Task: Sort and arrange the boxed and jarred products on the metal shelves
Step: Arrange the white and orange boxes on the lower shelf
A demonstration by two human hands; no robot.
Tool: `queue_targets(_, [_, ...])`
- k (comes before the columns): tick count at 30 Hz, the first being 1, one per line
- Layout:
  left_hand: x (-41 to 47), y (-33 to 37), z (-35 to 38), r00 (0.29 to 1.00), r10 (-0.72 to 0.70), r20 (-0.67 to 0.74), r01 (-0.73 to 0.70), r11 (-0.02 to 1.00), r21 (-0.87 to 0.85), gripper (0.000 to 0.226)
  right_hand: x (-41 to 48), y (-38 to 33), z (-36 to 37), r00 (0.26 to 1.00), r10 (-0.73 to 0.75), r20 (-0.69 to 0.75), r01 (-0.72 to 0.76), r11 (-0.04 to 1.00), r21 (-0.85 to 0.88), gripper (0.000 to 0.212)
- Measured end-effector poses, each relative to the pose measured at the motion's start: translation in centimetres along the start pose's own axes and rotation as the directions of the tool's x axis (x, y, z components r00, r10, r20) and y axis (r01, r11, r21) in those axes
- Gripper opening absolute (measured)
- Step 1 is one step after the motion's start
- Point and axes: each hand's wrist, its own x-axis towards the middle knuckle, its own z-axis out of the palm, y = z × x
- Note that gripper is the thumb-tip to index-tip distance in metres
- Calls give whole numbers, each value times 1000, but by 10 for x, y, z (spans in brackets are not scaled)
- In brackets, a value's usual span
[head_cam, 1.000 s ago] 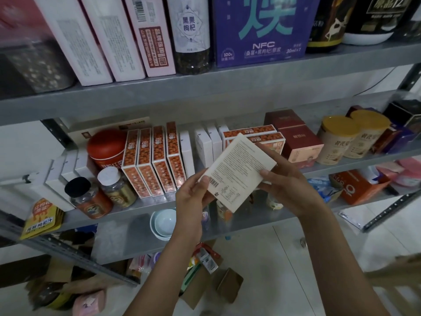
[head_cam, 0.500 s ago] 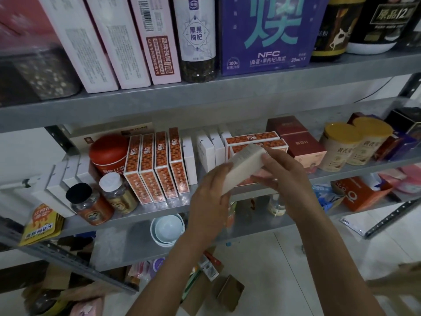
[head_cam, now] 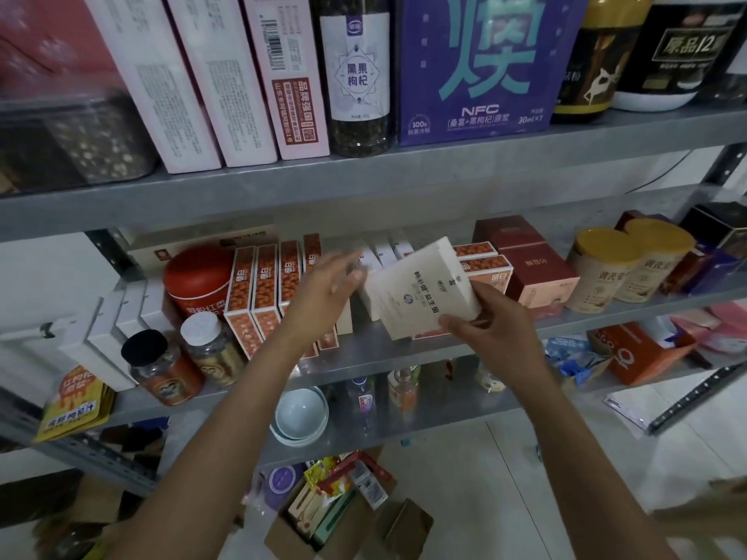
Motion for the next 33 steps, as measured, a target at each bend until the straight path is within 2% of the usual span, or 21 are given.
queue_targets(1, [6, -10, -4, 999, 21, -31, -15, 981, 194, 40, 1, 1, 8, 999, 0, -50, -3, 998, -68, 40])
queue_targets(3, [18, -28, -15, 997, 81, 0, -74, 911, 406, 41, 4, 0, 21, 995, -22, -93, 10, 991, -131, 49])
queue_targets(5, [25, -45, -20, 987, 96, 126, -148, 845, 513, 43, 9, -2, 34, 996, -41, -82, 24, 981, -195, 61])
queue_targets(8, [25, -67, -15, 958, 8, 286, -189, 768, 612, 53, 17, 1, 54, 996, -81, -42, 60, 927, -371, 75])
queue_targets(11, [24, -78, -10, 959, 23, 284, -209, 736, 644, 58, 27, 7, 72, 995, -95, 28, 95, 823, -560, 78])
queue_targets(13, [25, -79, -9, 959, 32, 281, -217, 719, 660, 59, 35, 10, 83, 995, -89, 42, 96, 782, -616, 75])
queue_targets(18, [22, -79, -8, 963, 39, 266, -209, 730, 651, 58, 52, 12, 120, 996, -79, 48, 92, 788, -609, 82])
queue_targets(23, [22, -78, -7, 966, 37, 255, -207, 704, 679, 58, 72, 14, 148, 992, 55, 110, 28, 769, -639, 67])
queue_targets(26, [22, -79, -5, 970, 52, 239, -206, 701, 682, 63, 78, 16, 156, 992, 63, 105, 19, 770, -638, 64])
queue_targets(30, [22, -80, -4, 967, 61, 248, -222, 678, 701, 81, 86, 18, 153, 985, 80, 152, 38, 760, -649, 65])
queue_targets(33, [24, -81, -4, 963, 70, 261, -242, 656, 715, 74, 95, 14, 144, 981, 58, 186, 88, 724, -685, 59])
